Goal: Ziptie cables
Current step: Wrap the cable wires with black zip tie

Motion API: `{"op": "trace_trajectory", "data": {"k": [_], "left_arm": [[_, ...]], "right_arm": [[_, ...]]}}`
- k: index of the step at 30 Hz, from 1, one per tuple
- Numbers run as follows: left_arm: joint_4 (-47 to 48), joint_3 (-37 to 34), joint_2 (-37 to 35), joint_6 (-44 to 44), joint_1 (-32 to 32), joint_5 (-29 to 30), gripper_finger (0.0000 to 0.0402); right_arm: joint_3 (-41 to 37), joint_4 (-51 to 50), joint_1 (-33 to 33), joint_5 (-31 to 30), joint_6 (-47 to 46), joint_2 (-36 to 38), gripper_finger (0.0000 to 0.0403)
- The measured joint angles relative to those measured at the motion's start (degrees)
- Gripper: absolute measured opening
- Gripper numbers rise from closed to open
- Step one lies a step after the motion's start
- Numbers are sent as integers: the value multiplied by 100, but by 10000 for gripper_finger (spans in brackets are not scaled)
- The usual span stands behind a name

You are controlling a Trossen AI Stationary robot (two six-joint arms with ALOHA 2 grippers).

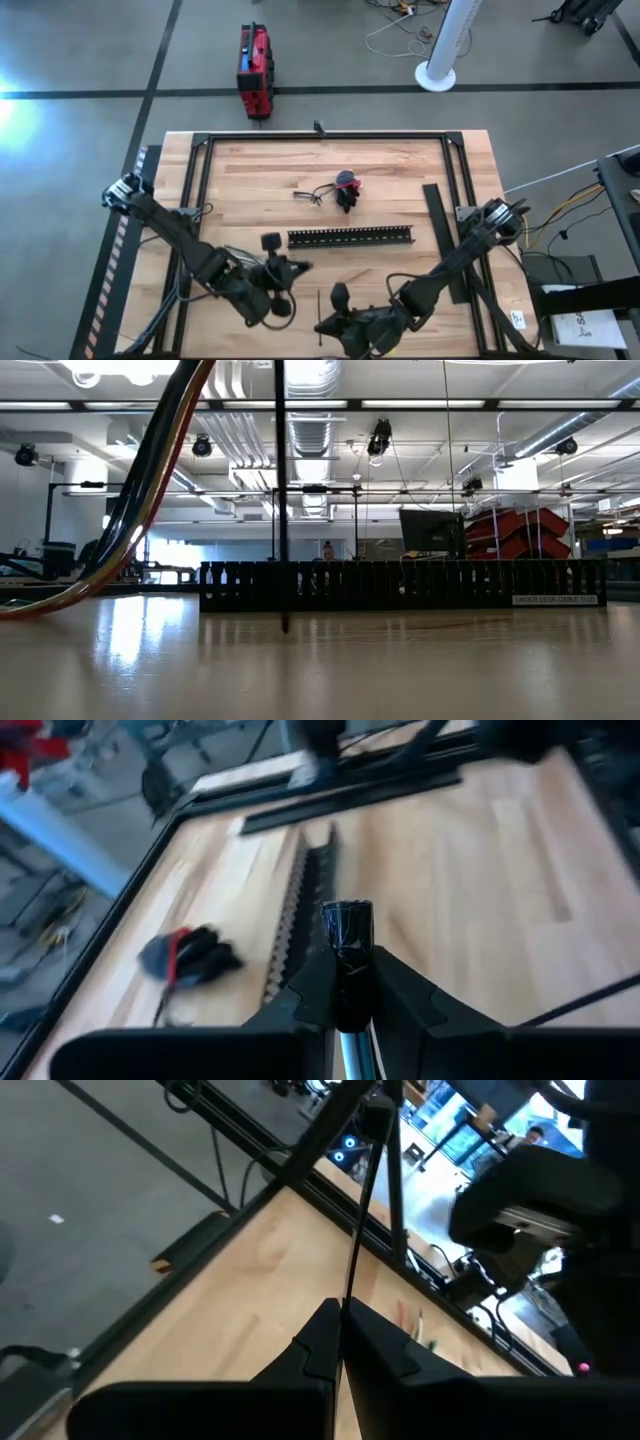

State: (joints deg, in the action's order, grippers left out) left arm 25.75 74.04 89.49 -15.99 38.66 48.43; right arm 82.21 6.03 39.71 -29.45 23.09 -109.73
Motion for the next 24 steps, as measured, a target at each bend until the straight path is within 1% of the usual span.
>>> {"op": "trace_trajectory", "data": {"k": [2, 5, 10, 13, 17, 19, 21, 24], "left_arm": [[-180, 2, 154, 111, 12, 4, 30], [-390, 2, 418, 52, -137, -6, 29], [-890, 2, 847, 50, -273, -447, 32], [-992, 2, 976, 49, -384, -462, 32], [-1290, 2, 1111, 91, -715, -473, 33], [-1388, 4, 1126, 290, -891, -877, 33], [-1516, 4, 1126, 305, -1052, -1081, 32], [-1544, 7, 1081, 604, -1211, -1557, 31]], "right_arm": [[0, 18, 10, -4, -44, 0, 0], [0, 157, 3, -6, -121, -43, 0], [-4, 212, 5, 16, -213, -211, 0], [-4, 253, 12, 9, -269, -238, 0], [-4, 264, 3, 10, -360, -274, 0], [-21, 246, 1, -15, -273, -288, 0], [-52, 239, -5, 2, -281, -293, 0], [-69, 247, -24, 22, -256, -410, 0]]}}
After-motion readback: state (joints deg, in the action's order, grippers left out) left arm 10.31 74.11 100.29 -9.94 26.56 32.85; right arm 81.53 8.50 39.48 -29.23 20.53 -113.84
